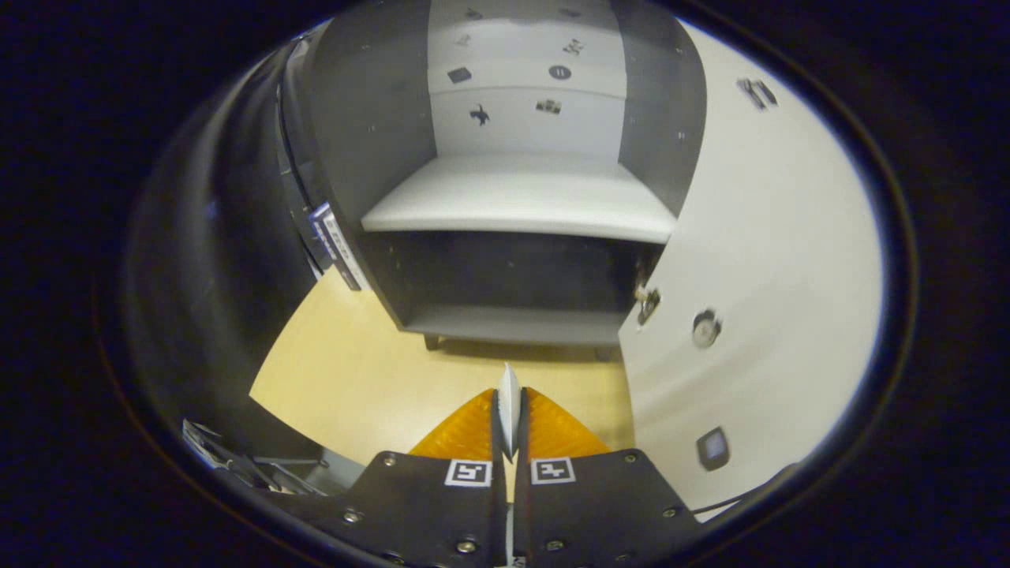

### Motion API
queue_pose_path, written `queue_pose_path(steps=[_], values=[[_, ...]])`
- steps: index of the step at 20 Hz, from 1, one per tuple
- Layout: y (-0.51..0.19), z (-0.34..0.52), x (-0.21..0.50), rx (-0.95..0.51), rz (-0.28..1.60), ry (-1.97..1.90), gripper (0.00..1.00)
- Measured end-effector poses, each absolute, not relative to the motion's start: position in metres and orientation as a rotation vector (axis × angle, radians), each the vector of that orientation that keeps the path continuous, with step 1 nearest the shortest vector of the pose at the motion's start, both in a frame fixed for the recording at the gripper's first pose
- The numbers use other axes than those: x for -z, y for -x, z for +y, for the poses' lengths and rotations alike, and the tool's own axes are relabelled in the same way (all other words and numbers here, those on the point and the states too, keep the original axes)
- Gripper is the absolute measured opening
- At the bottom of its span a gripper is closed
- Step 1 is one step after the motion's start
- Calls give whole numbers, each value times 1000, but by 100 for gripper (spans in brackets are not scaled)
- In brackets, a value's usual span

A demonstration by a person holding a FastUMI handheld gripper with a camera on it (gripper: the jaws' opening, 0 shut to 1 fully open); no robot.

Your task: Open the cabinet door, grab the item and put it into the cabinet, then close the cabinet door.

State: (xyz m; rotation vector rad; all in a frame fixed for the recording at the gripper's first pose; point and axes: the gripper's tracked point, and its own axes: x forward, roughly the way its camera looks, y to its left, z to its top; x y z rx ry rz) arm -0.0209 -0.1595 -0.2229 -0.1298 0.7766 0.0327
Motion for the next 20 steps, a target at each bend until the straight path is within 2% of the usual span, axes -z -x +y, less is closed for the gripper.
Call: queue_pose_path(steps=[3,9,20], values=[[-15,-154,172,-42,692,140,4],[-69,-142,122,-56,645,99,4],[-132,-166,134,14,703,69,4]])
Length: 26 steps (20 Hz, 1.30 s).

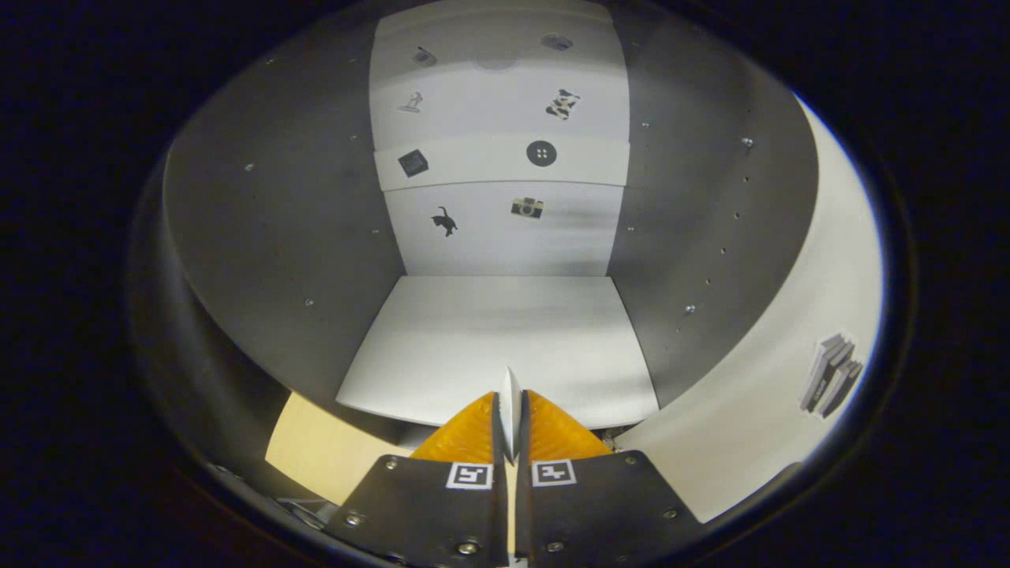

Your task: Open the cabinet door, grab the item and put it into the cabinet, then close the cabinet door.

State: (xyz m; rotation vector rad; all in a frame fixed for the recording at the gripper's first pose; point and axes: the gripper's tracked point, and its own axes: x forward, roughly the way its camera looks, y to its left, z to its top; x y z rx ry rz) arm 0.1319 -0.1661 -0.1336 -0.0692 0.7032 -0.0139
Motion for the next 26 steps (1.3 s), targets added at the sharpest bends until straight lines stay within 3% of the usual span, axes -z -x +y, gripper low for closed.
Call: queue_pose_path(steps=[6,7,13,26], values=[[-145,-164,139,7,734,29,5],[-148,-162,139,5,732,19,12],[-151,-161,139,3,711,30,30],[-86,-152,66,22,405,69,30]])
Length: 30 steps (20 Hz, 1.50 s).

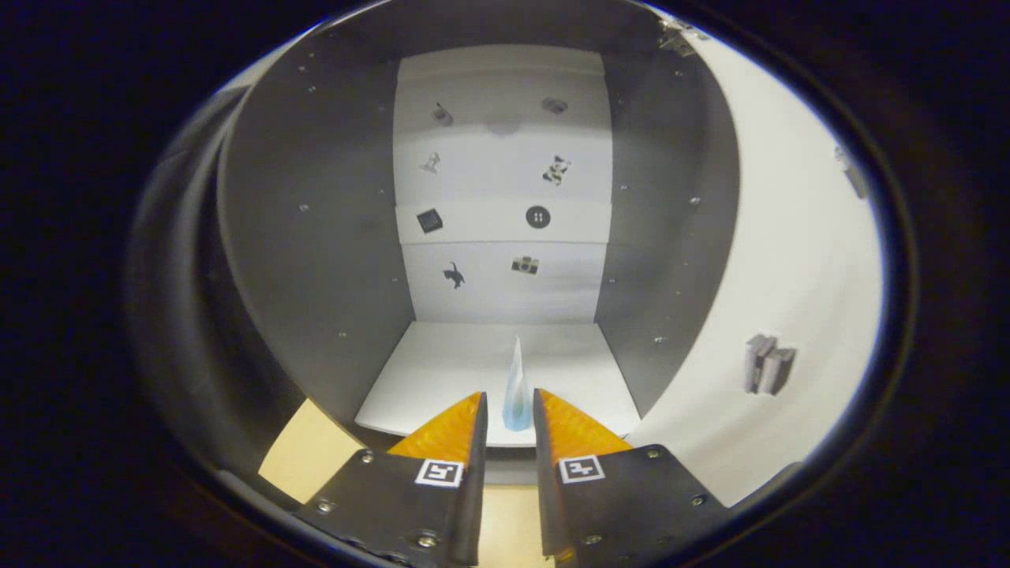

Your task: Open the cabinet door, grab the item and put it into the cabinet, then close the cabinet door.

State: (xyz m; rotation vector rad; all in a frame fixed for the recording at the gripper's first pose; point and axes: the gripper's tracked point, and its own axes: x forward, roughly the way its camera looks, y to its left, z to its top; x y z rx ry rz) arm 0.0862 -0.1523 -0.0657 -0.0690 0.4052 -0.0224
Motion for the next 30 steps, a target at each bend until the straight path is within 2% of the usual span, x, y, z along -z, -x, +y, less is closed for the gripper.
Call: queue_pose_path(steps=[11,15,19,21,23,26,30], values=[[59,-154,6,73,123,107,30],[120,-172,-6,161,73,99,30],[183,-210,-12,311,58,60,31],[214,-232,-15,401,50,46,41],[243,-257,-16,484,49,24,41],[263,-296,-14,594,38,13,72],[273,-337,-14,687,39,27,88]])
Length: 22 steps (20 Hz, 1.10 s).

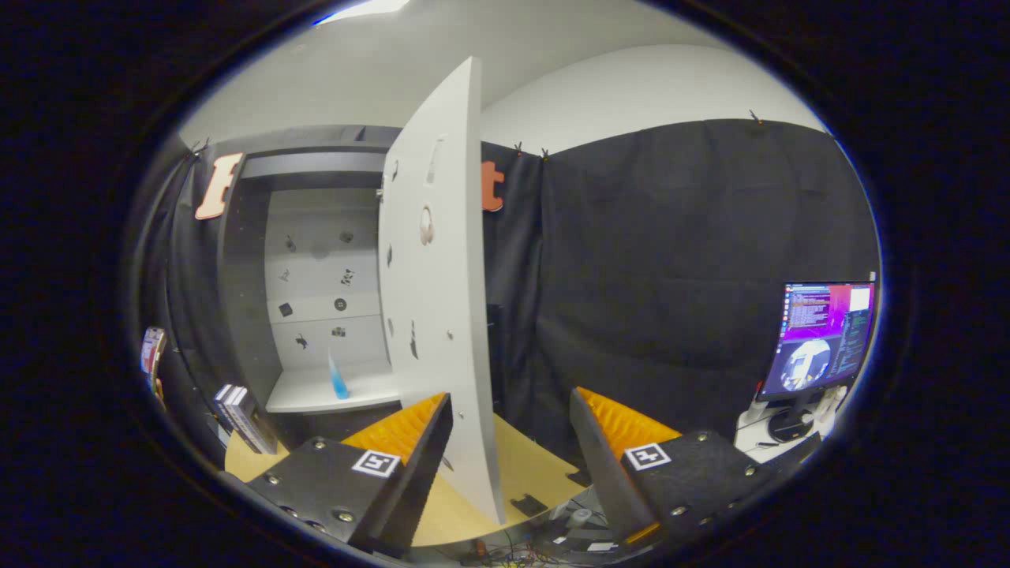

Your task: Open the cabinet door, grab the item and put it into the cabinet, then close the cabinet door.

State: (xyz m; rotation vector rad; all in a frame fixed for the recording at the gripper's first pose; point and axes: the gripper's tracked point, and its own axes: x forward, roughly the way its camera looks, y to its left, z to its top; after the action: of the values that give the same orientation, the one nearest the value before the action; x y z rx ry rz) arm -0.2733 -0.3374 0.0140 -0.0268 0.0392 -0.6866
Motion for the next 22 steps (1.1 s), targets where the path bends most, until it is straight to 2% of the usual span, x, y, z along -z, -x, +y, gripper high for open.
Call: queue_pose_path(steps=[1,6,8,9,15,22], values=[[270,-348,-14,706,37,38,93],[252,-384,-12,736,46,32,94],[244,-382,-7,696,59,31,94],[241,-379,-9,681,63,34,90],[238,-349,-7,559,92,28,91],[216,-268,2,324,122,-6,91]])
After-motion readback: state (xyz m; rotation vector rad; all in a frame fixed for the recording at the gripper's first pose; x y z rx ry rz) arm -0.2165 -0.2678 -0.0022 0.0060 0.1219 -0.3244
